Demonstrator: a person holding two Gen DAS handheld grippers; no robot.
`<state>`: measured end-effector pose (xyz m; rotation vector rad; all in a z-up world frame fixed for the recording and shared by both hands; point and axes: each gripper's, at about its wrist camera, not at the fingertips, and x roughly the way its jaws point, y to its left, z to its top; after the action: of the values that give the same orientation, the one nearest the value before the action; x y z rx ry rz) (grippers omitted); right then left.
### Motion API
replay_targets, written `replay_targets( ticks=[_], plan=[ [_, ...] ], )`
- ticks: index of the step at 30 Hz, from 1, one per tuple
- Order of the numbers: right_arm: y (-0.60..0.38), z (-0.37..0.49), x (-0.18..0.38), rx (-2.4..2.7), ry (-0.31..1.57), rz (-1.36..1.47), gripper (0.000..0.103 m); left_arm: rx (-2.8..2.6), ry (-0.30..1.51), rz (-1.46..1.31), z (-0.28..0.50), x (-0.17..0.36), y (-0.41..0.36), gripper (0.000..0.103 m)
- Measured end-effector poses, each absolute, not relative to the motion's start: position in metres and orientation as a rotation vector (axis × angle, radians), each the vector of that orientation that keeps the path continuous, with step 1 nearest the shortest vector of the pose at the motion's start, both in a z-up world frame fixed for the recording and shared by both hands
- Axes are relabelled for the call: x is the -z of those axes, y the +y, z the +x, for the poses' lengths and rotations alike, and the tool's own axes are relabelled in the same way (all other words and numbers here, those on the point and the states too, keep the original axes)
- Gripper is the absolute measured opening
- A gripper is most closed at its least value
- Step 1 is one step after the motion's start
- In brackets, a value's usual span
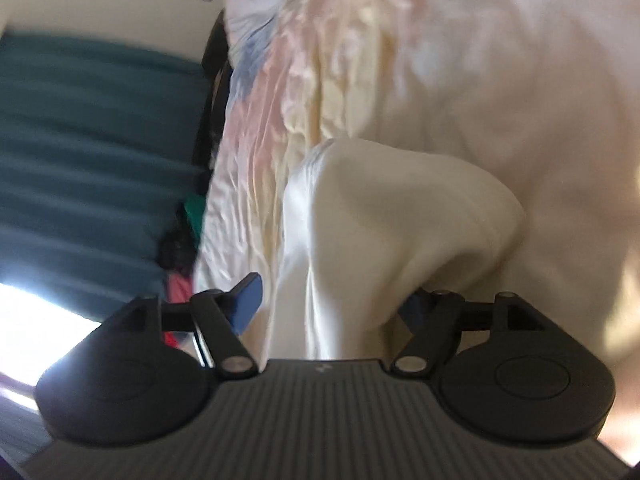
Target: Fold clothes
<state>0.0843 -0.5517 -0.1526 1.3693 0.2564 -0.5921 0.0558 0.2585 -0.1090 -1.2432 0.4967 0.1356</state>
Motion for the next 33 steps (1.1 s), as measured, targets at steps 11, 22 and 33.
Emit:
replay_targets(
  ticks=[11, 22, 33],
  plan=[
    [-0.574, 0.130, 0.090, 0.667, 0.155, 1.071, 0.070, -0.116, 0.532, -1.171, 0.063, 0.115, 0.249, 0.022],
    [-0.625, 0.089, 0.108, 0.763, 0.211, 0.949, 0.068, -0.100, 0.559, -1.168, 0.061, 0.117, 0.246, 0.022],
    [-0.511, 0.166, 0.072, 0.604, 0.384, 0.555, 0.071, -0.141, 0.564, -1.091, 0.059, 0.111, 0.236, 0.022]
  ],
)
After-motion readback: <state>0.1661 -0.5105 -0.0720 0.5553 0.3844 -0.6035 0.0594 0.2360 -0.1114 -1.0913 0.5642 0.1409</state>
